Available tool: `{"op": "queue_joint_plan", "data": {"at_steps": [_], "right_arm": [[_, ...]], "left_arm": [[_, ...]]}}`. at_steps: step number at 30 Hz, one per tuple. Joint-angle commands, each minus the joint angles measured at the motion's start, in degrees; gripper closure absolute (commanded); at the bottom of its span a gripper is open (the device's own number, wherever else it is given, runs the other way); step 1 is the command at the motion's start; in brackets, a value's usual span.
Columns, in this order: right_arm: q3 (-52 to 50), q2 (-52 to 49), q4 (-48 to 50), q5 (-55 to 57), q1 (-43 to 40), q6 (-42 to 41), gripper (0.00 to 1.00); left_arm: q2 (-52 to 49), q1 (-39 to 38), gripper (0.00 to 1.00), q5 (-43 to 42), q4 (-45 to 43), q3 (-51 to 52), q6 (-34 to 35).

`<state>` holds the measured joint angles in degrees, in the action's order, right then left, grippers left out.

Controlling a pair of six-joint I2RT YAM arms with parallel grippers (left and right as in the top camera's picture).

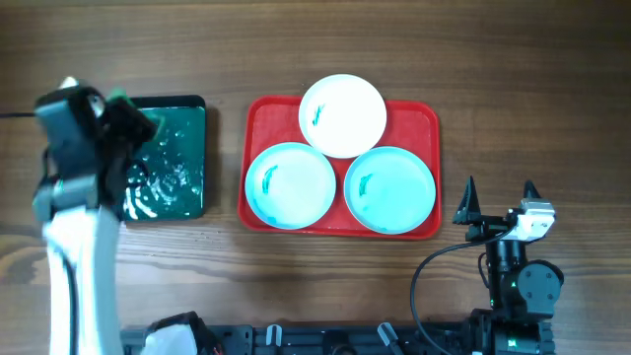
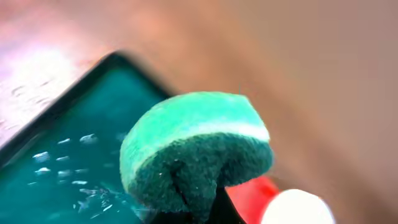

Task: Clean dirty plates on tray and stack at the side
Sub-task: 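Lift the sponge with the left gripper onto the left blue plate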

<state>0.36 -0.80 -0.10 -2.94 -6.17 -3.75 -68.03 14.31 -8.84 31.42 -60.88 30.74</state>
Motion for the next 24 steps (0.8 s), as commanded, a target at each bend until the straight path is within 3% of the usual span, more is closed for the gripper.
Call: {"op": "queue_joint_plan", "data": {"at_steps": [1,4,8,10,13,16,20,21,22,24], "right_arm": [[-0.1,0.2,0.2,-0.5,-0.2,0.6,0.0],[-0.1,0.2,0.2,-0.5,-0.2,0.6,0.0],[-0.1,0.2,0.2,-0.5,-0.2,0.5,0.0],[-0.1,0.2,0.2,-0.5,-0.2,0.6,0.0],[-0.1,0.2,0.2,-0.5,-0.2,0.6,0.0],[-0.1,0.2,0.2,-0.5,-0.2,0.6,0.0],[-0.1,0.2,0.2,-0.5,-0.2,0.6,0.0],[-0.1,0.2,0.2,-0.5,-0.2,0.6,0.0],[-0.1,0.2,0.2,-0.5,-0.2,0.6,0.0],[-0.1,0.2,0.2,-0.5,-0.2,0.6,0.0]], "left_arm": [[7.5,-5.1,0.96,-12.2,7.3,-0.6,-0.5],[5.5,-14.8,0.96,-12.4,14.2,2.1,-0.5],[-3.4,-30.1,0.96,-12.3,7.2,9.0,-0.5],[-14.4,-38.6,0.96,-7.2,1.4,9.9,0.7],[-23.0,-42.6,0.96,1.3,-3.8,9.9,7.3],[-28.7,-43.7,0.96,4.3,-9.6,9.9,7.5],[-28.9,-42.2,0.94,10.9,-11.5,9.9,7.4],[-28.4,-41.4,0.89,10.9,-11.5,9.8,7.4],[-27.7,-40.8,0.68,10.9,-11.5,9.8,7.4],[-24.5,-39.5,0.47,10.7,-10.6,9.6,7.4]]}}
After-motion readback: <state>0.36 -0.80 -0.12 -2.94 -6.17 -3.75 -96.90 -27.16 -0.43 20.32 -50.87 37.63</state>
